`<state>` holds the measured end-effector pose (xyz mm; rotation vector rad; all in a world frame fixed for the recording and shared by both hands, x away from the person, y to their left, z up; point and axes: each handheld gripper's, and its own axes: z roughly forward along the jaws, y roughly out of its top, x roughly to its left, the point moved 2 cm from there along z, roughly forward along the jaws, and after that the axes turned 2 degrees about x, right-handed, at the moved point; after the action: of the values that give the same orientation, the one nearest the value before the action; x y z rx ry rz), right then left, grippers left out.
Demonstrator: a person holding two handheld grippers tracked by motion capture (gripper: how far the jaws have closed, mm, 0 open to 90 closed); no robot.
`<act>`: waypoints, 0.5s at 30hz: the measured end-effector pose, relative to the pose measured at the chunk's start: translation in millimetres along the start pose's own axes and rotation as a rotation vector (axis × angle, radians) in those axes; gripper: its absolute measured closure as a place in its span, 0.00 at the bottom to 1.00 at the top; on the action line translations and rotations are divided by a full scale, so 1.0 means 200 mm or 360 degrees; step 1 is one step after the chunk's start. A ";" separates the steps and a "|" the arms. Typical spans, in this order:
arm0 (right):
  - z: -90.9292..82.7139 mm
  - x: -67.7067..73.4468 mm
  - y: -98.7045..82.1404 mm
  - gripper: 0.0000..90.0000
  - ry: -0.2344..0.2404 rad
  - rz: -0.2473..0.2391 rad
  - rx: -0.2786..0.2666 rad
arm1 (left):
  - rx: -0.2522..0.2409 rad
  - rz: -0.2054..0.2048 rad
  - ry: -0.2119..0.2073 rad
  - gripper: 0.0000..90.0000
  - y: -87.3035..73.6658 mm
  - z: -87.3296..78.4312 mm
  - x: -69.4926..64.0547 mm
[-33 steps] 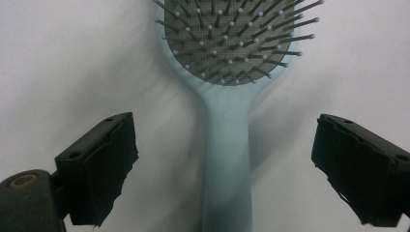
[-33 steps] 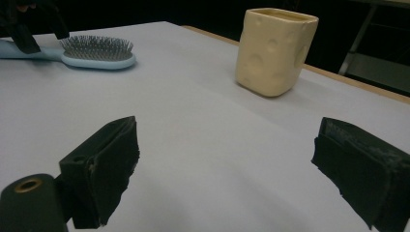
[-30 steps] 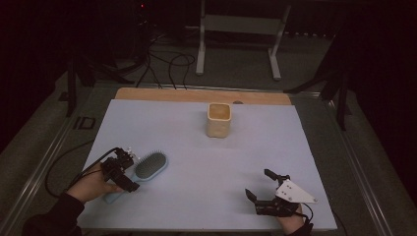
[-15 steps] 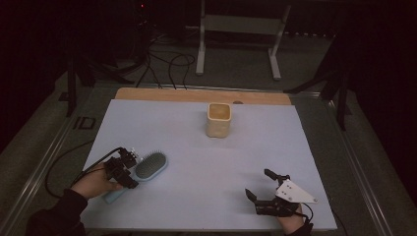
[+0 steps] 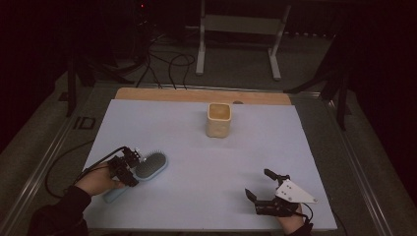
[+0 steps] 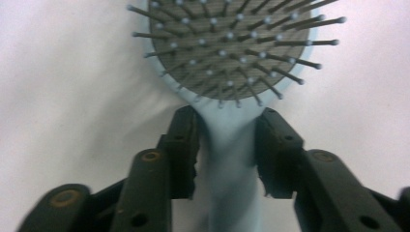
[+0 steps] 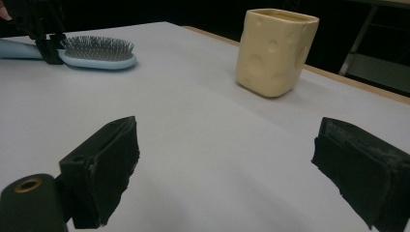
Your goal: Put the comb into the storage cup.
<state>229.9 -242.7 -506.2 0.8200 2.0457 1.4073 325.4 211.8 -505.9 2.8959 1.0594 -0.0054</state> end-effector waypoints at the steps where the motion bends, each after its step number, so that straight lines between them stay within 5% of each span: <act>1: 0.00 0.00 0.00 0.10 -0.0001 -0.0002 0.0004 | 0.0016 -0.0004 -0.0001 0.73 0.01 0.00 0.00; 10: 0.00 0.00 0.00 0.10 -0.0002 0.0012 0.0003 | 0.0022 -0.0020 -0.0007 0.78 0.01 0.00 0.00; 15: 0.00 0.00 0.00 0.10 -0.0004 0.0016 0.0004 | -0.0076 -0.0052 -0.0026 0.78 -0.01 -0.01 0.01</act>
<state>230.2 -243.1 -506.3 0.8339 2.0447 1.4087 325.3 215.8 -503.9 2.8312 1.0884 -0.0047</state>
